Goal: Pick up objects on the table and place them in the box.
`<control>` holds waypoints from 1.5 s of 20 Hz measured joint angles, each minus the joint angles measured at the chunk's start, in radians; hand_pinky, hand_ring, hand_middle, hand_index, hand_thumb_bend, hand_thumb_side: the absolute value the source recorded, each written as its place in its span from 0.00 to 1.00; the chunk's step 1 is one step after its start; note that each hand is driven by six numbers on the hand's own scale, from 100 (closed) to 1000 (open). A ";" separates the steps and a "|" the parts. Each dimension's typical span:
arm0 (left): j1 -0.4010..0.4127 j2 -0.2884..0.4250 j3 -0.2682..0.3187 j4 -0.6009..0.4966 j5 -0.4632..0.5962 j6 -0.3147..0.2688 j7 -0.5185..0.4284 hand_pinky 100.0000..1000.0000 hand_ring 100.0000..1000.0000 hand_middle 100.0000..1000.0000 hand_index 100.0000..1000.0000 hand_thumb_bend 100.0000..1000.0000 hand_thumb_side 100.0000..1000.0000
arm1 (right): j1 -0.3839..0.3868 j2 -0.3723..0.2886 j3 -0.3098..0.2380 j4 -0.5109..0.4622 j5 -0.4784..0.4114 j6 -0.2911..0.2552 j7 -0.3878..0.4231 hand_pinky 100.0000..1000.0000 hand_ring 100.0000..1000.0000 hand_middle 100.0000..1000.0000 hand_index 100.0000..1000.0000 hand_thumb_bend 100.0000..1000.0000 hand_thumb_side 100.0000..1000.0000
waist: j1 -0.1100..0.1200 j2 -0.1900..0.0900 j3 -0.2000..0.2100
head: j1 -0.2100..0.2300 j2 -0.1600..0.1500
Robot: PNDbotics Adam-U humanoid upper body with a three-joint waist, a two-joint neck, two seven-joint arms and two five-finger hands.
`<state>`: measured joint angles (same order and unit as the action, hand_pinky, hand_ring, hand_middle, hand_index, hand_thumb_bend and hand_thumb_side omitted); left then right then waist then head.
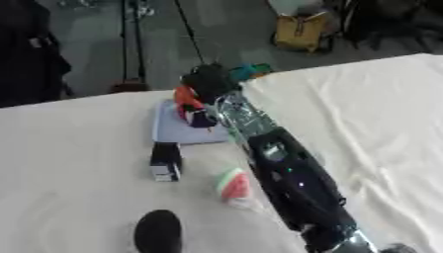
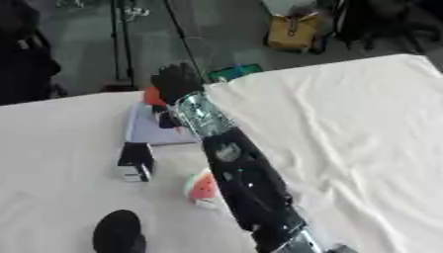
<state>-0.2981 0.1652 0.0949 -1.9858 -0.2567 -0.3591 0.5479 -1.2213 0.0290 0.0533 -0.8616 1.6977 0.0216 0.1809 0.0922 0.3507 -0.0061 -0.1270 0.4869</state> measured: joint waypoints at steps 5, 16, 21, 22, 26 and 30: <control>0.000 0.000 -0.004 0.000 0.003 -0.001 -0.002 0.63 0.63 0.72 0.63 0.00 0.84 | -0.002 0.003 -0.024 0.022 0.031 0.026 -0.011 0.87 0.80 0.47 0.72 0.00 0.31 | 0.004 0.002 0.000 | -0.002 -0.006; 0.000 0.000 -0.005 0.000 0.005 0.000 -0.008 0.63 0.63 0.72 0.63 0.00 0.84 | -0.002 0.012 -0.065 0.056 0.054 0.072 -0.023 0.87 0.80 0.49 0.74 0.00 0.34 | 0.012 0.004 0.006 | -0.008 -0.014; 0.000 -0.001 -0.005 0.000 0.006 0.000 -0.008 0.63 0.63 0.72 0.63 0.00 0.84 | -0.001 0.015 -0.071 0.068 0.057 0.074 -0.027 0.87 0.82 0.56 0.78 0.00 0.52 | 0.014 0.006 0.006 | -0.008 -0.015; 0.000 -0.001 -0.005 0.000 0.006 0.000 -0.008 0.63 0.63 0.72 0.63 0.00 0.84 | -0.001 0.016 -0.071 0.069 0.054 0.068 -0.027 0.87 0.83 0.61 0.82 0.00 0.64 | 0.014 0.006 0.006 | -0.008 -0.015; 0.000 -0.001 -0.005 0.000 0.007 0.000 -0.008 0.63 0.63 0.72 0.63 0.00 0.84 | -0.001 0.019 -0.071 0.069 0.036 0.038 -0.019 0.87 0.86 0.68 0.86 0.00 0.74 | 0.014 0.006 0.006 | -0.008 -0.015; 0.000 -0.001 -0.005 0.000 0.007 0.000 -0.008 0.63 0.63 0.72 0.63 0.00 0.83 | -0.001 0.019 -0.071 0.069 0.028 0.020 -0.005 0.88 0.89 0.74 0.88 0.00 0.79 | 0.013 0.006 0.005 | -0.008 -0.015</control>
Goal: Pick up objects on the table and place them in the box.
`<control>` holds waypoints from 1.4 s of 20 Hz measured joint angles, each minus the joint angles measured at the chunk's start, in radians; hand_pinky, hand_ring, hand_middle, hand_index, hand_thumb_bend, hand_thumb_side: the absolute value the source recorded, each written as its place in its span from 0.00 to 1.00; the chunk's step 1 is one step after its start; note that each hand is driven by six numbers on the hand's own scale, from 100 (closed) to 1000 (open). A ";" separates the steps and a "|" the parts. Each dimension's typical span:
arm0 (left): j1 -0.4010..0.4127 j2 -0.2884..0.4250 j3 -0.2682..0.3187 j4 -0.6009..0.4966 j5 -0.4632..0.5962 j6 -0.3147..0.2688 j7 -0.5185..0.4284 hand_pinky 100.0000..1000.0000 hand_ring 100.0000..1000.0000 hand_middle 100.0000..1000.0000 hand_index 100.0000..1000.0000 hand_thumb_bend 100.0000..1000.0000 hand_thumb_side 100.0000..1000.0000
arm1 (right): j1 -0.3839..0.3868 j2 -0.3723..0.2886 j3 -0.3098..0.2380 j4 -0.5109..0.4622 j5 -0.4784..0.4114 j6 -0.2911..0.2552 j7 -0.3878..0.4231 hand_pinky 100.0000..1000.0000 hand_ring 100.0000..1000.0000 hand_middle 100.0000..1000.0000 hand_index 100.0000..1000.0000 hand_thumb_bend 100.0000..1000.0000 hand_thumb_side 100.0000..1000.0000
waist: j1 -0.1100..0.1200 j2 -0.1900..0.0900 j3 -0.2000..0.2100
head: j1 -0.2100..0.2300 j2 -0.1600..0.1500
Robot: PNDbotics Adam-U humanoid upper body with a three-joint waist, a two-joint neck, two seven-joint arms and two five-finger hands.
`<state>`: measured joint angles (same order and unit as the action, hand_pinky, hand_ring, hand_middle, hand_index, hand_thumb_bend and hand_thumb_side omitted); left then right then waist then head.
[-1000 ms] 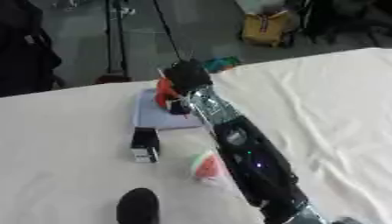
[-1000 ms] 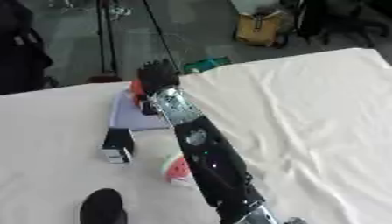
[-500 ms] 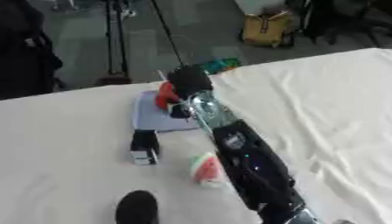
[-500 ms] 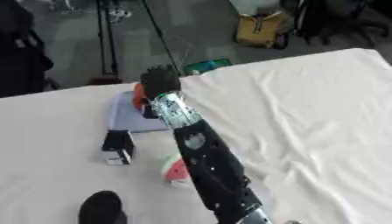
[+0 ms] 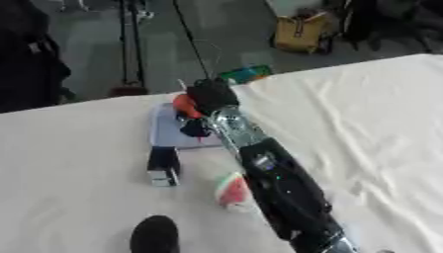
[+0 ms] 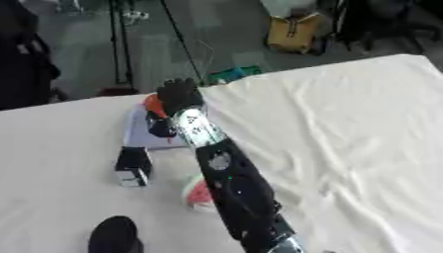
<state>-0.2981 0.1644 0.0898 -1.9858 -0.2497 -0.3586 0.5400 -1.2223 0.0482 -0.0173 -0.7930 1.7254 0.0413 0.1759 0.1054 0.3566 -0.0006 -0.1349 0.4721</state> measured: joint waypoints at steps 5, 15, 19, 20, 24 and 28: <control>0.000 0.000 0.000 0.000 0.000 0.000 0.000 0.63 0.63 0.72 0.63 0.00 0.83 | 0.000 0.000 0.000 0.000 -0.002 -0.018 0.017 0.88 0.90 0.75 0.89 0.00 0.78 | 0.000 0.000 -0.001 | 0.000 0.000; 0.000 0.000 -0.001 0.000 0.005 -0.001 -0.004 0.63 0.63 0.72 0.63 0.00 0.83 | -0.006 0.000 -0.014 -0.001 0.046 0.029 -0.026 0.88 0.88 0.65 0.81 0.00 0.43 | 0.000 0.001 0.005 | -0.010 -0.013; -0.001 -0.001 -0.004 0.000 0.006 -0.003 -0.008 0.63 0.63 0.73 0.63 0.00 0.83 | -0.028 -0.001 -0.047 0.001 0.083 0.079 -0.075 0.88 0.88 0.65 0.81 0.00 0.43 | 0.001 0.009 0.016 | -0.022 -0.029; -0.001 -0.003 -0.006 0.000 0.006 -0.003 -0.009 0.63 0.63 0.73 0.63 0.00 0.83 | -0.030 -0.001 -0.051 0.006 0.089 0.090 -0.085 0.88 0.87 0.65 0.81 0.00 0.42 | 0.002 0.010 0.017 | -0.024 -0.034; -0.005 -0.008 -0.006 0.000 0.009 -0.002 -0.012 0.63 0.63 0.73 0.63 0.00 0.83 | -0.032 0.002 -0.057 0.025 0.106 0.123 -0.112 0.88 0.88 0.69 0.83 0.00 0.48 | 0.004 0.016 0.022 | -0.030 -0.043; -0.008 -0.008 -0.006 0.000 0.010 -0.003 -0.013 0.63 0.63 0.73 0.63 0.00 0.83 | -0.032 0.012 -0.060 0.040 0.117 0.131 -0.119 0.88 0.89 0.74 0.87 0.00 0.69 | 0.006 0.018 0.025 | -0.035 -0.044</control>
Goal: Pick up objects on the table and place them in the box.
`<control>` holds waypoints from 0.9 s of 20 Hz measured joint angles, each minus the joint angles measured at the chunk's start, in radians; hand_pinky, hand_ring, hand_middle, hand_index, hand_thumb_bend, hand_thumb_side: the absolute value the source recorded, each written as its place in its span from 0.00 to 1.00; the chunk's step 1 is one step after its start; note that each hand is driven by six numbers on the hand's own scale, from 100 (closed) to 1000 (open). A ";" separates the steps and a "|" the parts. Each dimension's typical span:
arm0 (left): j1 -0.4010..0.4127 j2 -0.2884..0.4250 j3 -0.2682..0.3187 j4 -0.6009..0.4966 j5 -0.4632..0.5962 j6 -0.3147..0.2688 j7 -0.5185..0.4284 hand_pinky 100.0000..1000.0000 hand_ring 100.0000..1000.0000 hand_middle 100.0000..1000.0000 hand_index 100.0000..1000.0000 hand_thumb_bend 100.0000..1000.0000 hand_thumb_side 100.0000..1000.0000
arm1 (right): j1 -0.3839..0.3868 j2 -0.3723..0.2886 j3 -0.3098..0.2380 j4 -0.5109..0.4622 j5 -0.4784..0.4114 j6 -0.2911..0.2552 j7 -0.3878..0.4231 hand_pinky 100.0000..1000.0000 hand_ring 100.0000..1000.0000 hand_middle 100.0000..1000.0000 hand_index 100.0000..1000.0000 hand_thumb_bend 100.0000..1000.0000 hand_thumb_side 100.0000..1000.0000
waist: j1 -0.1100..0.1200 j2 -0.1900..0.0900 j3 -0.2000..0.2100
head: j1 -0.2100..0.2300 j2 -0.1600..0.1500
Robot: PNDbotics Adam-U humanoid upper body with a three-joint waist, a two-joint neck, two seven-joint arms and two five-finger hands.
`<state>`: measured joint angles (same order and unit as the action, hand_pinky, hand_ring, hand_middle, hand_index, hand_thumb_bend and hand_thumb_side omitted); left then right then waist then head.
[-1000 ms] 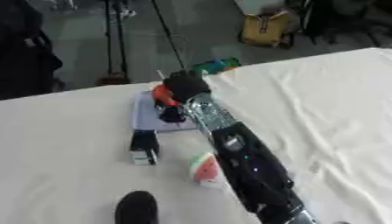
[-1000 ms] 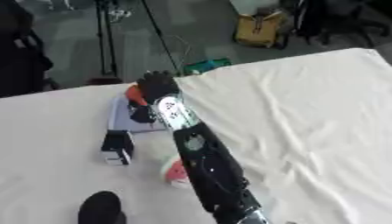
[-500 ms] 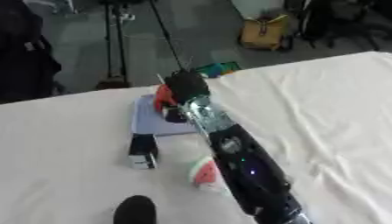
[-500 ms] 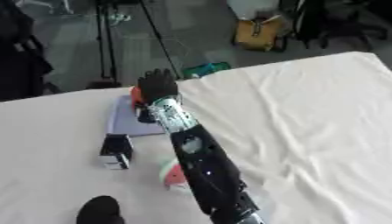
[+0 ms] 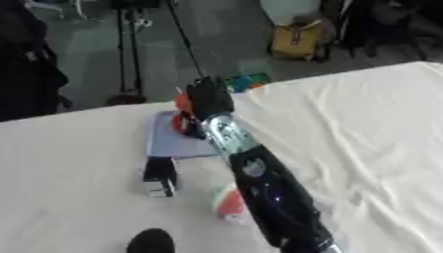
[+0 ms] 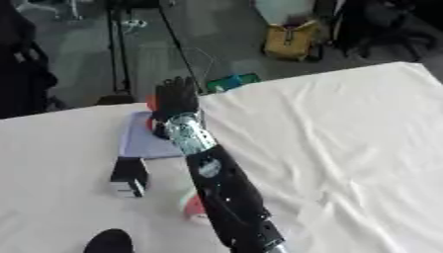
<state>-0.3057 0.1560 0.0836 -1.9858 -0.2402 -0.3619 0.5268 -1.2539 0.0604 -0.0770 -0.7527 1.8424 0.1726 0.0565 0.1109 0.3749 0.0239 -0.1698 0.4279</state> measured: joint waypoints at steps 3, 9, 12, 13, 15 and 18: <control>0.000 0.000 0.000 0.000 0.001 0.000 -0.001 0.63 0.63 0.73 0.62 0.00 0.83 | 0.001 0.006 0.000 0.005 0.000 -0.014 0.014 0.88 0.91 0.76 0.89 0.00 0.78 | 0.003 0.000 0.000 | -0.001 0.000; -0.001 0.000 0.000 0.000 0.003 0.001 -0.003 0.63 0.63 0.73 0.62 0.00 0.83 | 0.001 0.007 0.005 0.015 0.000 -0.068 0.072 0.89 0.94 0.84 0.93 0.05 0.87 | 0.002 0.000 -0.005 | -0.001 0.000; -0.001 0.000 0.000 0.000 0.003 0.001 -0.005 0.63 0.63 0.73 0.62 0.00 0.83 | 0.001 0.006 0.006 0.016 0.004 -0.084 0.096 0.90 0.96 0.88 1.00 0.11 0.94 | 0.002 0.000 -0.004 | -0.001 0.000; -0.001 0.000 0.000 0.000 0.003 0.001 -0.006 0.63 0.63 0.73 0.62 0.00 0.83 | 0.000 0.006 0.006 0.017 0.004 -0.087 0.101 0.91 0.98 0.92 1.00 0.12 0.97 | 0.002 0.000 -0.004 | -0.002 0.000; -0.001 0.000 0.000 0.000 0.003 0.001 -0.006 0.63 0.63 0.73 0.62 0.00 0.82 | 0.000 0.004 0.003 0.018 0.005 -0.085 0.103 0.92 0.99 0.95 1.00 0.12 0.98 | 0.002 0.000 -0.002 | -0.004 -0.003; -0.001 0.000 0.000 0.000 0.003 0.001 -0.006 0.63 0.63 0.73 0.62 0.00 0.82 | 0.000 -0.003 -0.002 0.018 0.008 -0.070 0.098 0.92 0.99 0.97 1.00 0.12 0.99 | 0.003 0.002 0.001 | -0.008 -0.008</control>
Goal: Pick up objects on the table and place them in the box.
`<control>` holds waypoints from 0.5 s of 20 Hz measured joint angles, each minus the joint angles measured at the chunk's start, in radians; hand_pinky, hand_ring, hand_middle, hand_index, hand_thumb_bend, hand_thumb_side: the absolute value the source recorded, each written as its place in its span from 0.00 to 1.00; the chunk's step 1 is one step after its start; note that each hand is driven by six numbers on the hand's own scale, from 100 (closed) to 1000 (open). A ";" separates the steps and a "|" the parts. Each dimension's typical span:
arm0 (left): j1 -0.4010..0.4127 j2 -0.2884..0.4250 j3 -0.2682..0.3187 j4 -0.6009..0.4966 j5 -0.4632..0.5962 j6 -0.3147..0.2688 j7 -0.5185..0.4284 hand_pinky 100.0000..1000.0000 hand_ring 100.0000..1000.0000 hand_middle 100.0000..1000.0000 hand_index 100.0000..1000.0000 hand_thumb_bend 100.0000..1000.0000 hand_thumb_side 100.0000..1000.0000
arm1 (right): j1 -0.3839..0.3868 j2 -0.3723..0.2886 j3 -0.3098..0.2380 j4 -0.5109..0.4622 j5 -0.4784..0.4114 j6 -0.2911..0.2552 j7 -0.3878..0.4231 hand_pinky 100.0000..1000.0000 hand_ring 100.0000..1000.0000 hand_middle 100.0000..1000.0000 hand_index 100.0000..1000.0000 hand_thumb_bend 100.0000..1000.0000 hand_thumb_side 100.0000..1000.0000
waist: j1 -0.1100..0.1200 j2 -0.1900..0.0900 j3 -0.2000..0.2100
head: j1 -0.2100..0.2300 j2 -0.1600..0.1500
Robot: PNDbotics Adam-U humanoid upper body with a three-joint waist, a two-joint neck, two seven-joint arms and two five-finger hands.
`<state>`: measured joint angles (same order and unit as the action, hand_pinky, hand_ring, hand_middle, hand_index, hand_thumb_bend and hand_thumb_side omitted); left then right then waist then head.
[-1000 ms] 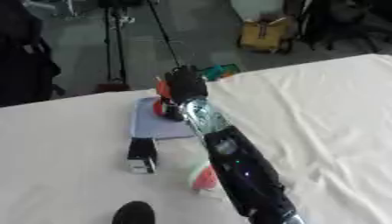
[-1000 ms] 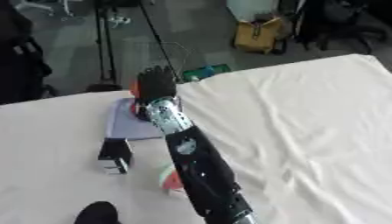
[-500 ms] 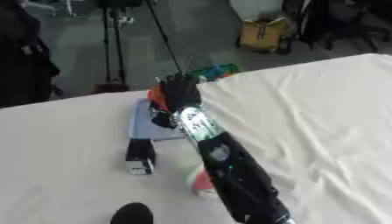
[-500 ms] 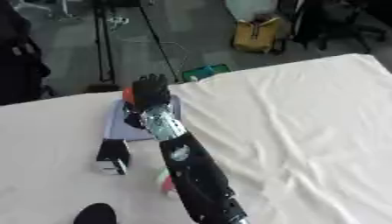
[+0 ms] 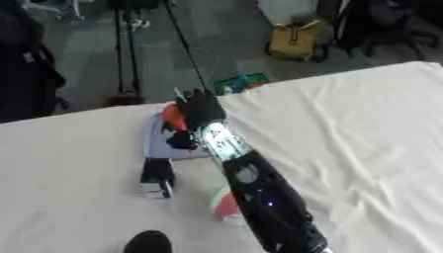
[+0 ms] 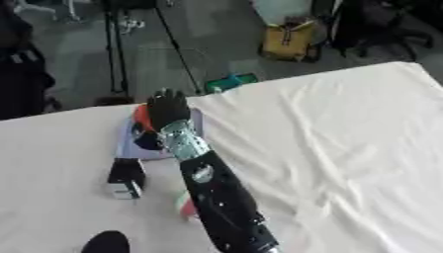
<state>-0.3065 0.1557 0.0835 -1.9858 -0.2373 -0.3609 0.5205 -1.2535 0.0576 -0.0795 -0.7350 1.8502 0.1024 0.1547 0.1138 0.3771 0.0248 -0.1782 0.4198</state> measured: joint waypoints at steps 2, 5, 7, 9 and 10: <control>0.000 0.000 0.000 0.000 0.000 0.000 0.000 0.63 0.63 0.73 0.62 0.00 0.82 | 0.000 -0.002 -0.001 0.000 0.001 0.011 -0.005 0.92 1.00 1.00 1.00 0.13 0.99 | 0.001 0.001 0.000 | -0.001 0.000; 0.000 0.000 0.000 0.000 0.000 0.000 0.000 0.63 0.63 0.73 0.62 0.00 0.82 | 0.001 -0.004 -0.004 0.001 0.001 0.022 -0.014 0.92 1.00 1.00 1.00 0.15 0.98 | 0.002 0.004 0.000 | -0.001 -0.001; 0.000 0.000 0.000 0.000 0.000 0.000 0.000 0.64 0.63 0.73 0.62 0.00 0.82 | 0.001 -0.007 -0.004 0.002 0.005 0.030 -0.019 0.92 1.00 1.00 1.00 0.15 0.98 | 0.002 0.007 0.000 | -0.001 -0.001; 0.000 0.000 0.000 0.000 0.000 0.000 -0.001 0.64 0.64 0.73 0.62 0.00 0.82 | 0.001 -0.011 -0.004 0.003 0.012 0.038 -0.026 0.93 1.00 1.00 1.00 0.17 0.98 | 0.002 0.007 0.000 | -0.002 -0.006; 0.000 0.000 0.000 0.000 0.001 0.000 -0.001 0.64 0.64 0.73 0.62 0.00 0.82 | 0.001 -0.012 -0.004 0.003 0.018 0.044 -0.030 0.93 1.00 1.00 1.00 0.17 0.98 | 0.003 0.008 0.001 | -0.003 -0.009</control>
<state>-0.3063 0.1556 0.0833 -1.9858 -0.2368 -0.3608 0.5193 -1.2527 0.0461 -0.0832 -0.7319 1.8678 0.1467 0.1252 0.1164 0.3854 0.0257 -0.1809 0.4110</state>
